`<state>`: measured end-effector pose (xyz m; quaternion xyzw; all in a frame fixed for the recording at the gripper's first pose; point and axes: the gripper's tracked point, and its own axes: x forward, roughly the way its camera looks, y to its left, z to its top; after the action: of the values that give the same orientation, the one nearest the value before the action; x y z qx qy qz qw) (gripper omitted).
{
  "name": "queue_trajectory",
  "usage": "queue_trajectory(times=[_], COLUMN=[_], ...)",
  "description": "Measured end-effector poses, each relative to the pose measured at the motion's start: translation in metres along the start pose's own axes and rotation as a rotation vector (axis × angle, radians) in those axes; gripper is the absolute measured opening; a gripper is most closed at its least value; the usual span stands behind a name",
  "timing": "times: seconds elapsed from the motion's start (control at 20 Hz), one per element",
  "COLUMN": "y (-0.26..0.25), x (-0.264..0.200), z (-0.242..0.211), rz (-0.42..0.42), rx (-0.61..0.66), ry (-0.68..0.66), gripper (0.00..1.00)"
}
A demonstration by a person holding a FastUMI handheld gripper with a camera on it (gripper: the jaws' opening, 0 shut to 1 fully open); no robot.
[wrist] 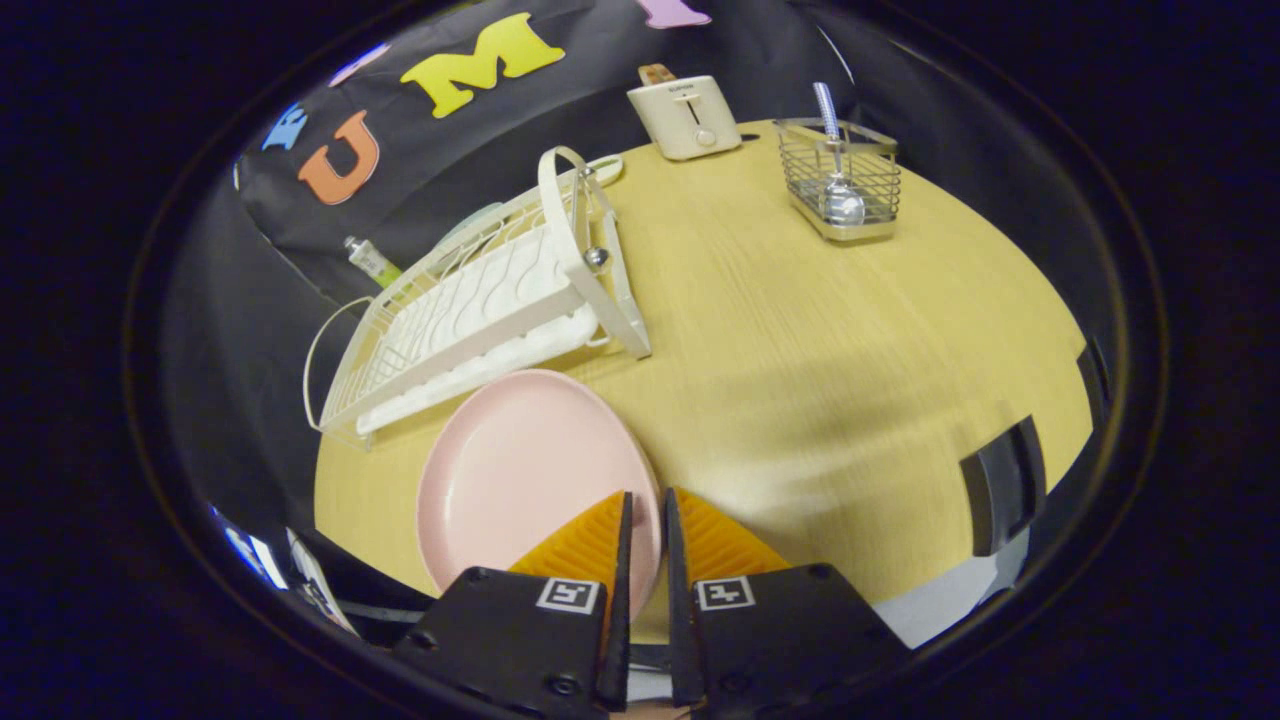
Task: Take the plate from the dish rack, then take the spoon from the basket and place it into the plate.
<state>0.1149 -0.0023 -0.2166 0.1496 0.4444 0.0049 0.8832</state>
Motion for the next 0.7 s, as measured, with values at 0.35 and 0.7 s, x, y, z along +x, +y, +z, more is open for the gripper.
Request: queue_trajectory(times=[0.35, 0.7], y=[-0.008, -0.015], x=[-0.008, -0.019], z=[0.045, 0.083], rz=[-0.043, -0.007], rx=[-0.181, -0.261], ry=[-0.287, -0.505], gripper=[0.89, 0.95])
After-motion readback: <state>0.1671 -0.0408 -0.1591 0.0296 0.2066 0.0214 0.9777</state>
